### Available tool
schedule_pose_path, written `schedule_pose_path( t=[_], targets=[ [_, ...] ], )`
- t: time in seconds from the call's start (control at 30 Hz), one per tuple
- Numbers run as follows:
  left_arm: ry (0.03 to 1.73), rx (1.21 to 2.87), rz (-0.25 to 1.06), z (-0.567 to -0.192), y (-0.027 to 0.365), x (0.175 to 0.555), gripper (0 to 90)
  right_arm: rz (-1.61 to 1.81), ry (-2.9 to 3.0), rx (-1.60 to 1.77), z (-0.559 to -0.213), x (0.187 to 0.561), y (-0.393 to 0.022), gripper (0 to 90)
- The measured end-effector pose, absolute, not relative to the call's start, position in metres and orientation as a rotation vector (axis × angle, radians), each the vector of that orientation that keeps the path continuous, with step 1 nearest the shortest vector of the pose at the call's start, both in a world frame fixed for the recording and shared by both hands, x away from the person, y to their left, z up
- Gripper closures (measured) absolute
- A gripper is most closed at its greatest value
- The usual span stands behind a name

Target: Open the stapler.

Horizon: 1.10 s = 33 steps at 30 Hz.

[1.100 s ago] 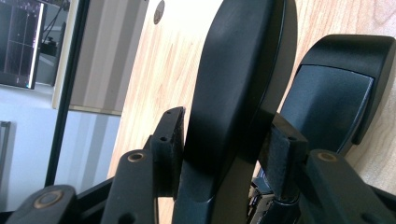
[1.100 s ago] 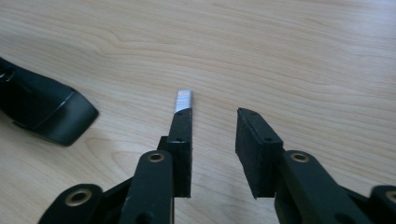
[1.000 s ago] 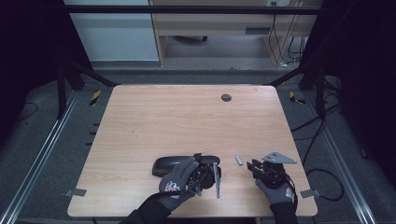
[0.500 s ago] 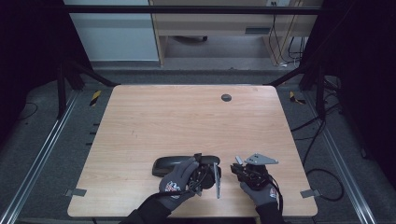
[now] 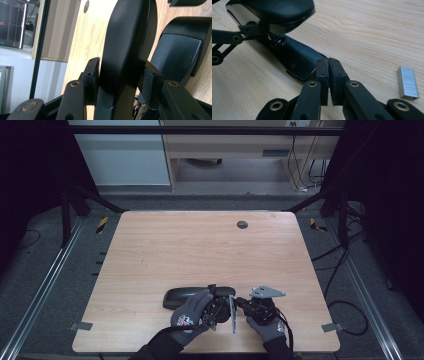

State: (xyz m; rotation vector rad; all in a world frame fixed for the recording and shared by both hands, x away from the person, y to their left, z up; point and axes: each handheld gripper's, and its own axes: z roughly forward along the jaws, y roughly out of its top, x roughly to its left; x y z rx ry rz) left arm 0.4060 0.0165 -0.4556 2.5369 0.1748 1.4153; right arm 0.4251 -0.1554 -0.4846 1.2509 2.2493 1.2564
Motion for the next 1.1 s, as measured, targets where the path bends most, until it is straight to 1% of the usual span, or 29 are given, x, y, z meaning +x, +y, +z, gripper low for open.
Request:
schedule_pose_path(
  t=[0.2, 0.67, 1.1],
  targets=[
    [0.175, 2.542, 1.42, -0.456, 0.016, 0.405, 55.9, 1.256, 2.264, 1.245, -0.488, 0.426, -0.149, 90.0],
    [0.179, 2.535, 1.409, -0.457, 0.017, 0.406, 55.9, 1.233, 2.308, 1.215, -0.496, 0.431, -0.129, 90.0],
    [0.181, 2.548, 1.394, -0.454, 0.017, 0.406, 55.7, 1.238, 2.294, 1.255, -0.498, 0.431, -0.128, 90.0]
  ],
)
